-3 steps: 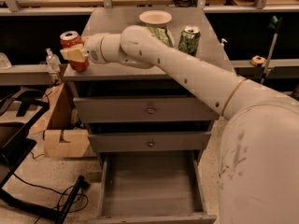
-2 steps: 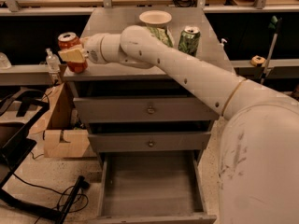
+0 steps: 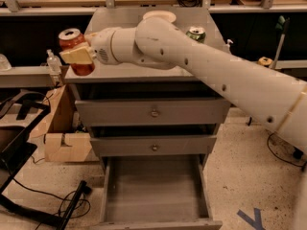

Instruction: Place coke can into bottom drawer

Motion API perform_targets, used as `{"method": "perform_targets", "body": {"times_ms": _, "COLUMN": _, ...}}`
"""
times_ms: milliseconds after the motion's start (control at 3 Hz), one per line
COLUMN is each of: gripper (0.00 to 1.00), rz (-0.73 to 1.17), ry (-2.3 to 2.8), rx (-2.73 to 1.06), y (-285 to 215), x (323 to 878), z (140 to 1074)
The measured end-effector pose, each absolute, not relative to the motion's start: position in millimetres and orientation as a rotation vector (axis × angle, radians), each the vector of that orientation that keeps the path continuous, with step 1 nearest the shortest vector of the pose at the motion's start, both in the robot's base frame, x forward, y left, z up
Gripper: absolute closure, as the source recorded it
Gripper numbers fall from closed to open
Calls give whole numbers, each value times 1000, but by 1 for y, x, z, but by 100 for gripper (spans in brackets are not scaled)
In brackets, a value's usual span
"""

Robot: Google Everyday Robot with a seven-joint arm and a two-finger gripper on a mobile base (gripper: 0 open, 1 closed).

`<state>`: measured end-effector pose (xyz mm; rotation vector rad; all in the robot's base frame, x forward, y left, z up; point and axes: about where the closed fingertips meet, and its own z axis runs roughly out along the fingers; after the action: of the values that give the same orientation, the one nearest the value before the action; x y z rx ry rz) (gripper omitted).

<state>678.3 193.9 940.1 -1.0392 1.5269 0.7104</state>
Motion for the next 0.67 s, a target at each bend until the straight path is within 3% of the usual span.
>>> {"method": "perform_targets", "body": {"times_ms": 333, "gripper": 100, "rz": 696, "ry": 1560, "rx": -987, "y": 165, "x": 626, "z": 931}}
{"method": "perform_targets", "body": {"times_ms": 667, "gripper": 100, "rz": 708, "ry": 1622, "rx": -984, "y": 138, "x": 568, "z": 851}}
